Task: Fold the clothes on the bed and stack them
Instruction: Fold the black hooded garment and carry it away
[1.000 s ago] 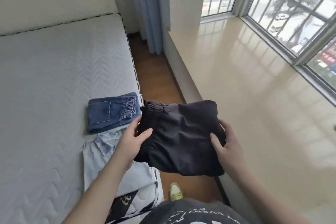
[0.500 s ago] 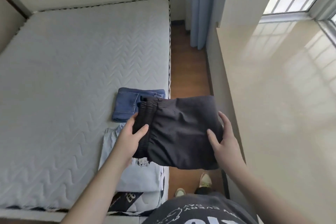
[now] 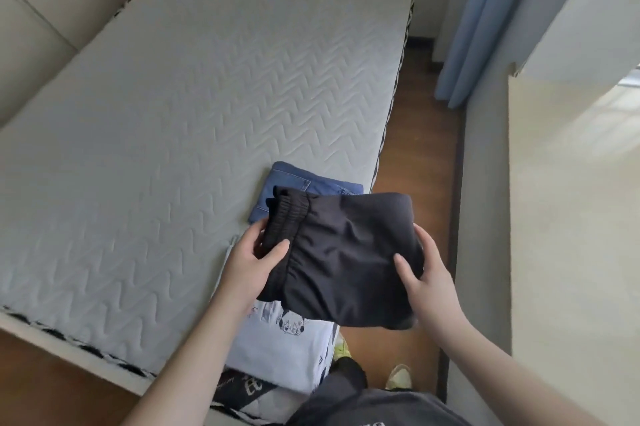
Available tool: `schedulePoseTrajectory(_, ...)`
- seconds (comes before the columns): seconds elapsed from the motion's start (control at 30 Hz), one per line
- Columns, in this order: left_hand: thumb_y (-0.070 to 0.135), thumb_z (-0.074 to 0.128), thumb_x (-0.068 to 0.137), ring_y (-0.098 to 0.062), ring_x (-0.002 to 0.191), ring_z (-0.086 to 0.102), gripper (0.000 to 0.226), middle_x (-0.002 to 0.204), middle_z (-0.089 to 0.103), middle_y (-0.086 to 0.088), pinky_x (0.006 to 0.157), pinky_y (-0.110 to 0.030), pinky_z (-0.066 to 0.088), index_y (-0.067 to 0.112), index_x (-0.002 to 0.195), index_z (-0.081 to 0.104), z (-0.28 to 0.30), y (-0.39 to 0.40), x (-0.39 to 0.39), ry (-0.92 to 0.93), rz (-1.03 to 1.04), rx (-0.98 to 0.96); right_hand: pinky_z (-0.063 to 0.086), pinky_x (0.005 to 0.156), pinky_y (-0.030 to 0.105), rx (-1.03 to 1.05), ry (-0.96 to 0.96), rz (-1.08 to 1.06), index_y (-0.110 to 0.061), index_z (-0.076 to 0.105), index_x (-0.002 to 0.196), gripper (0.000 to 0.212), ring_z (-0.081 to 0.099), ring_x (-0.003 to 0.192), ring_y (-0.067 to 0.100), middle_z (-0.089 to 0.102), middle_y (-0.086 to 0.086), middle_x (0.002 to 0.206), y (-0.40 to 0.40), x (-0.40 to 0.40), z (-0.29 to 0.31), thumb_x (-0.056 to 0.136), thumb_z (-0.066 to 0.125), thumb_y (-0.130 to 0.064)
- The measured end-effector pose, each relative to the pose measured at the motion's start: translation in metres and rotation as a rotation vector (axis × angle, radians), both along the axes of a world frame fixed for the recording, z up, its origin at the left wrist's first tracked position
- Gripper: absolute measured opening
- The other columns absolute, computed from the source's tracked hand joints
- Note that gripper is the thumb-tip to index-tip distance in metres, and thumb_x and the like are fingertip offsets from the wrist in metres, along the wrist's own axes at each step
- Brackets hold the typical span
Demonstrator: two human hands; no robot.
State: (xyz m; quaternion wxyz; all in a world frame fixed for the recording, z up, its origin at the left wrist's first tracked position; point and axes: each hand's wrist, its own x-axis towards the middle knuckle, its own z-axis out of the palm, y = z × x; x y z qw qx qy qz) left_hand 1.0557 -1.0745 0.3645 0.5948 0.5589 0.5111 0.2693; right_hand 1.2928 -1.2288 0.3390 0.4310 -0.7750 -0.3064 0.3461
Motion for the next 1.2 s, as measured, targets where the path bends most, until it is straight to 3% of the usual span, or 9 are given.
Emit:
schedulePoseTrajectory(0.13, 0.013, 0.064, 0.095, 0.000, 0.111, 0.063, 0.048, 0.118, 0.069, 0.017, 0.090, -0.017, 0.050, 0.031, 0.138, 0.051, -0.018, 0.042, -0.011, 0.034, -0.017, -0.024, 0.045, 0.095, 0.028, 0.005, 0.030, -0.047, -0.057, 0.036, 0.133, 0.054, 0.055, 0.114, 0.001, 0.051, -0.044, 0.120, 0.044, -0.006, -0.014, 0.093, 0.062, -0.034)
schedulePoseTrajectory(0.3, 0.009, 0.058, 0.098, 0.007, 0.114, 0.059, 0.050, 0.128, 0.061, 0.018, 0.090, -0.009, 0.045, 0.025, 0.143, 0.043, -0.036, 0.091, -0.014, 0.064, -0.035, -0.080, 0.047, 0.103, 0.038, -0.017, 0.140, -0.087, -0.050, 0.040, 0.136, 0.054, 0.056, 0.120, 0.006, 0.057, -0.024, 0.130, 0.085, -0.013, -0.032, 0.092, 0.065, -0.030)
schedulePoseTrajectory(0.43, 0.009, 0.063, 0.095, 0.003, 0.115, 0.060, 0.052, 0.130, 0.061, 0.014, 0.102, -0.025, 0.044, 0.022, 0.142, 0.045, -0.061, 0.139, -0.011, 0.107, -0.064, -0.118, 0.047, 0.098, 0.027, -0.065, 0.231, -0.102, -0.048, 0.043, 0.134, 0.053, 0.055, 0.110, -0.007, 0.056, -0.036, 0.118, 0.123, -0.007, -0.053, 0.091, 0.067, -0.029)
schedulePoseTrajectory(0.6, 0.007, 0.070, 0.089, -0.002, 0.112, 0.063, 0.058, 0.127, 0.064, 0.005, 0.101, -0.027, 0.047, 0.023, 0.140, 0.049, -0.101, 0.197, 0.010, 0.186, -0.047, -0.177, 0.051, 0.074, 0.010, -0.146, 0.432, -0.153, -0.026, 0.050, 0.138, 0.052, 0.063, 0.101, -0.006, 0.064, -0.014, 0.122, 0.173, 0.011, -0.102, 0.091, 0.069, -0.017)
schedulePoseTrajectory(0.77, 0.019, 0.073, 0.088, 0.005, 0.107, 0.061, 0.056, 0.122, 0.066, 0.013, 0.094, -0.019, 0.045, 0.028, 0.140, 0.053, -0.154, 0.244, 0.023, 0.362, -0.093, -0.167, 0.055, 0.074, 0.016, -0.258, 0.600, -0.215, -0.024, 0.061, 0.125, 0.041, 0.070, 0.096, 0.006, 0.073, -0.013, 0.107, 0.217, 0.025, -0.161, 0.089, 0.070, -0.007)
schedulePoseTrajectory(0.87, 0.025, 0.071, 0.089, 0.001, 0.109, 0.059, 0.055, 0.124, 0.063, 0.018, 0.091, -0.016, 0.042, 0.035, 0.140, 0.051, -0.187, 0.272, 0.026, 0.442, -0.154, -0.178, 0.057, 0.088, 0.035, -0.323, 0.660, -0.238, -0.024, 0.063, 0.115, 0.034, 0.071, 0.096, 0.016, 0.074, -0.004, 0.106, 0.239, 0.028, -0.194, 0.089, 0.068, -0.004)
schedulePoseTrajectory(0.97, 0.023, 0.067, 0.091, -0.006, 0.115, 0.057, 0.053, 0.117, 0.060, 0.028, 0.092, -0.020, 0.040, 0.044, 0.135, 0.050, -0.213, 0.289, 0.029, 0.471, -0.179, -0.185, 0.056, 0.091, 0.044, -0.394, 0.687, -0.265, -0.024, 0.060, 0.111, 0.032, 0.071, 0.097, 0.025, 0.074, 0.001, 0.104, 0.252, 0.027, -0.216, 0.088, 0.069, -0.004)
schedulePoseTrajectory(1.1, 0.019, 0.060, 0.095, -0.013, 0.128, 0.050, 0.060, 0.131, 0.051, 0.026, 0.103, -0.028, 0.037, 0.058, 0.134, 0.036, -0.241, 0.303, 0.035, 0.511, -0.225, -0.201, 0.056, 0.088, 0.037, -0.468, 0.666, -0.259, -0.020, 0.056, 0.110, 0.033, 0.069, 0.099, 0.024, 0.070, 0.005, 0.113, 0.267, 0.030, -0.237, 0.088, 0.063, 0.003)
schedulePoseTrajectory(1.2, 0.030, 0.060, 0.096, -0.019, 0.132, 0.045, 0.077, 0.148, 0.044, 0.006, 0.107, -0.033, 0.035, 0.050, 0.151, 0.010, -0.261, 0.311, 0.034, 0.567, -0.228, -0.333, 0.052, 0.089, 0.041, -0.498, 0.639, -0.206, -0.019, 0.055, 0.107, 0.031, 0.064, 0.100, 0.018, 0.062, 0.002, 0.123, 0.285, 0.043, -0.251, 0.087, 0.065, 0.002)
